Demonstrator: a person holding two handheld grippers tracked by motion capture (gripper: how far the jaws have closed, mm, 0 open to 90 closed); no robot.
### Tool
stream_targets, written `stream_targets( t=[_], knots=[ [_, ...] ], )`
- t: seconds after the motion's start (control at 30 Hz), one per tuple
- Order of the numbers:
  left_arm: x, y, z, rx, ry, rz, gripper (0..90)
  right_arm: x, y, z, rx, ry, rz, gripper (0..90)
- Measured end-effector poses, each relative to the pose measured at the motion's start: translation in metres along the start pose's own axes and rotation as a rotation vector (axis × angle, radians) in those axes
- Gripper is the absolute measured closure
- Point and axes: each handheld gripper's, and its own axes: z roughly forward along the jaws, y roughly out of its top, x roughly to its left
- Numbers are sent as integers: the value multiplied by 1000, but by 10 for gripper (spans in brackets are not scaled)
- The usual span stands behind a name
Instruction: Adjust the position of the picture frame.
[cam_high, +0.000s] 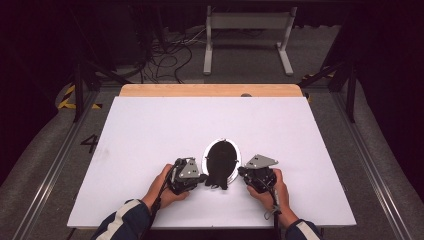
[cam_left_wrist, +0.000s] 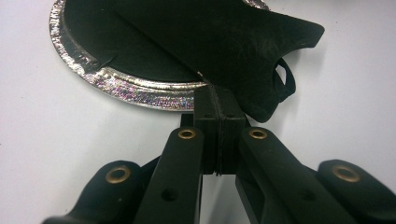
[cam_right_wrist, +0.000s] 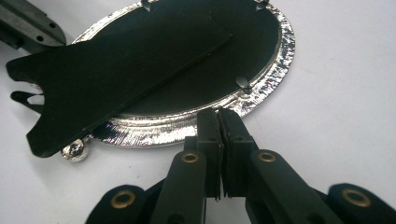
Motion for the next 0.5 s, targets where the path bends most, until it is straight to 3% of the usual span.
stream_targets(
  t=[0.5],
  knots=[
    [1,4,5,-8,-7,-21,897,-9,2,3,-2,-21,23,895]
  ],
)
